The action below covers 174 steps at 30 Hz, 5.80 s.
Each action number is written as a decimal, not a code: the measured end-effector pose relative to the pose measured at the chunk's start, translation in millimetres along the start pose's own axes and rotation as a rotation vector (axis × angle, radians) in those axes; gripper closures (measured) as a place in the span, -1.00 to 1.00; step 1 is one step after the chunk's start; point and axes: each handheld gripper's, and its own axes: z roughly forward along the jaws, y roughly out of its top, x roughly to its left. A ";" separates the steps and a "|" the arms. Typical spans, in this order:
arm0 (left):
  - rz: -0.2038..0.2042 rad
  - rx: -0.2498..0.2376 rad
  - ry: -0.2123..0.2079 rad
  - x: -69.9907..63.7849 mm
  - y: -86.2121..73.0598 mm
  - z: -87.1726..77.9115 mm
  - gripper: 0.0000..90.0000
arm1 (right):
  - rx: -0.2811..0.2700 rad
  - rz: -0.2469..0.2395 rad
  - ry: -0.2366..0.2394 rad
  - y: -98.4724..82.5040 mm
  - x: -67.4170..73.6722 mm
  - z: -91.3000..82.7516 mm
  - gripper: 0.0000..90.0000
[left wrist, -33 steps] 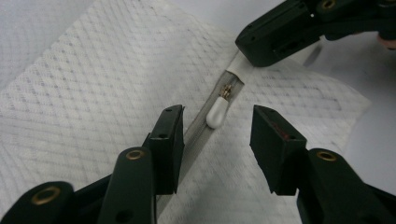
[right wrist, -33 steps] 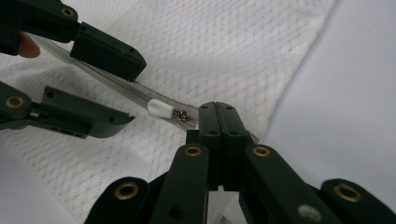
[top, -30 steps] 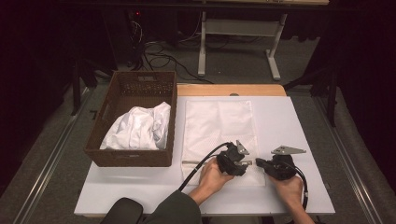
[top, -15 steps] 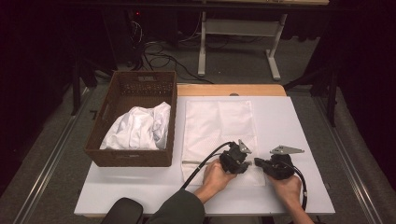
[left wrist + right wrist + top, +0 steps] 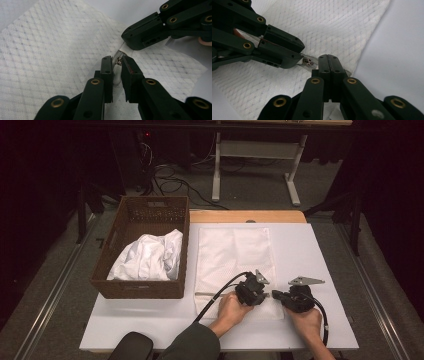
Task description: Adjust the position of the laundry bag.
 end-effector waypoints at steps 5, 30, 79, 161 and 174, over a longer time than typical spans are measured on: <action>0.000 -0.005 -0.007 -2.0 -0.2 1.3 0.77 | 0.002 0.003 0.000 0.1 0.3 -0.1 1.00; -0.039 -0.014 -0.071 4.1 10.2 9.4 0.92 | -0.034 -0.006 -0.023 7.7 3.6 -2.7 1.00; -0.024 0.007 -0.062 11.5 4.0 -12.6 0.92 | -0.001 0.005 -0.046 6.6 0.7 6.1 0.97; -0.042 -0.041 -0.062 25.3 -17.4 -55.6 0.92 | 0.006 0.001 -0.078 7.5 3.9 7.3 0.97; -0.056 -0.051 -0.065 26.8 -19.1 -61.6 0.92 | 0.006 0.004 -0.076 7.2 4.0 7.2 0.97</action>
